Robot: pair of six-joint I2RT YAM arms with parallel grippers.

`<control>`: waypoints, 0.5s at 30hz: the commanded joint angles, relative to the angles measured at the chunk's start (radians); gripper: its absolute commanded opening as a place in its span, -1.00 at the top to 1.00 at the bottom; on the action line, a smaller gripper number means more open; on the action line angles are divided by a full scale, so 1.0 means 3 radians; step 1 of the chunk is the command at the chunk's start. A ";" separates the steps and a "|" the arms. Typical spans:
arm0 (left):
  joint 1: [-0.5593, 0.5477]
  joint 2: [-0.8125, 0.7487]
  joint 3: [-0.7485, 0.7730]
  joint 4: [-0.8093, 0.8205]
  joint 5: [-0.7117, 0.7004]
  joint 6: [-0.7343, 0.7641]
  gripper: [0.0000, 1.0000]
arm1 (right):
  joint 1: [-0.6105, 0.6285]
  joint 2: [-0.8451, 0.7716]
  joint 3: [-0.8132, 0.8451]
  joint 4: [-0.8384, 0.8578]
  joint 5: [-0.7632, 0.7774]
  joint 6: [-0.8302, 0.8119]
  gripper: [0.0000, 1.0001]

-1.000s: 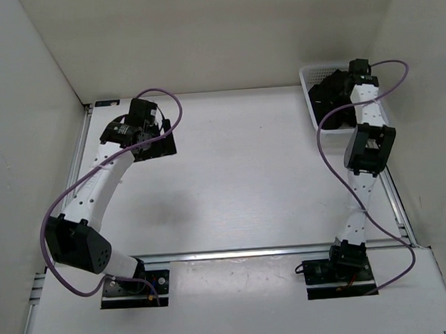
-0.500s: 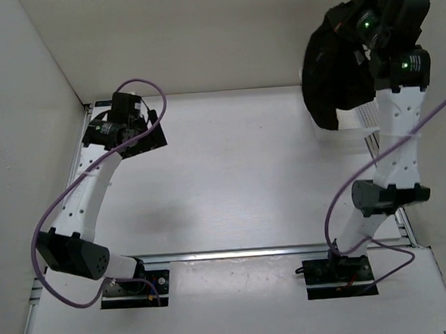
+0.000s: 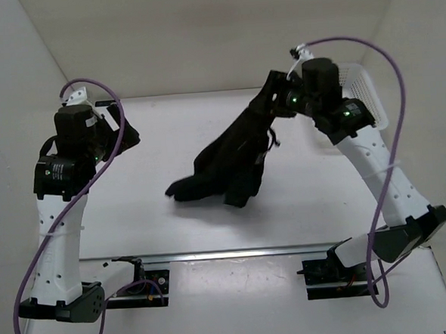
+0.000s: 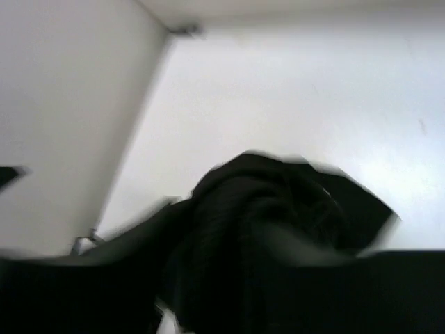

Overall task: Fold and stack the shorts
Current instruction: Move the shorts to the center of the board, then flatten the shorts out

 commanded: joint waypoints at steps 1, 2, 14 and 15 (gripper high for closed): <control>0.0013 0.0093 -0.0239 -0.0057 0.0266 0.0098 -1.00 | -0.0061 -0.0035 -0.0473 -0.0059 0.0736 -0.0124 -0.54; 0.0013 0.0129 -0.0387 -0.0027 0.0302 0.0099 -1.00 | -0.0097 -0.0035 -0.0505 -0.0258 0.0844 -0.0124 -0.71; -0.0017 0.0078 -0.1957 0.0218 0.0834 -0.0438 -0.78 | -0.0097 -0.0535 -0.1915 -0.0296 0.0565 0.0617 -0.04; -0.0017 0.0113 -0.2166 0.0219 0.0880 -0.0560 -0.92 | -0.0097 -0.0536 -0.2023 -0.0169 0.0472 0.0683 -0.44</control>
